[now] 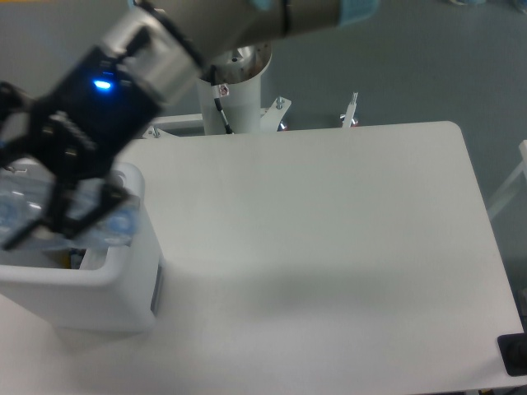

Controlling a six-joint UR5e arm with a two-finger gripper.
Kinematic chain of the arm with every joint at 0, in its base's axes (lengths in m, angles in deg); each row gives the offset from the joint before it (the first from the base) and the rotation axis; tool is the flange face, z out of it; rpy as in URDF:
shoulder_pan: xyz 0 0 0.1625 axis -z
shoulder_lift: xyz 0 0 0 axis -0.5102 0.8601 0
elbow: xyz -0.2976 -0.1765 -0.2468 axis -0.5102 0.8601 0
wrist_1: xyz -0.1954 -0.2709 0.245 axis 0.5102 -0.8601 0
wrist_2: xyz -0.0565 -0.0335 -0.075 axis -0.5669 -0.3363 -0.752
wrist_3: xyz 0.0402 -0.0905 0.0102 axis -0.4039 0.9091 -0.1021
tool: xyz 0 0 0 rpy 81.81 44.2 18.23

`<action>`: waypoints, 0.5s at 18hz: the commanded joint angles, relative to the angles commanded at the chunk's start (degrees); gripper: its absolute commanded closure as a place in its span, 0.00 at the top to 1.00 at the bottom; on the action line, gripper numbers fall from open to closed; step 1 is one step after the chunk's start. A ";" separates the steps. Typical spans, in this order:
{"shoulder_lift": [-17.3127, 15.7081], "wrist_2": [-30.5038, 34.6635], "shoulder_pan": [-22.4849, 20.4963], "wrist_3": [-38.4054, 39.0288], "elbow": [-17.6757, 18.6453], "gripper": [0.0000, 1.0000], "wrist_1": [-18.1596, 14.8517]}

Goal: Place the trash in the trash can
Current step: 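Lift the bottle, carry it over the bin and lower it in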

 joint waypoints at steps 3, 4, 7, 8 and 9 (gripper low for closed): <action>-0.36 0.00 0.09 -3.25 3.44 0.46 0.18; -0.10 0.17 0.09 -3.52 3.88 0.51 0.27; 0.61 0.35 0.18 -4.31 4.94 0.60 0.27; 0.87 0.53 0.09 -4.31 5.29 0.71 0.36; 1.13 0.70 0.18 -4.49 5.64 0.87 0.36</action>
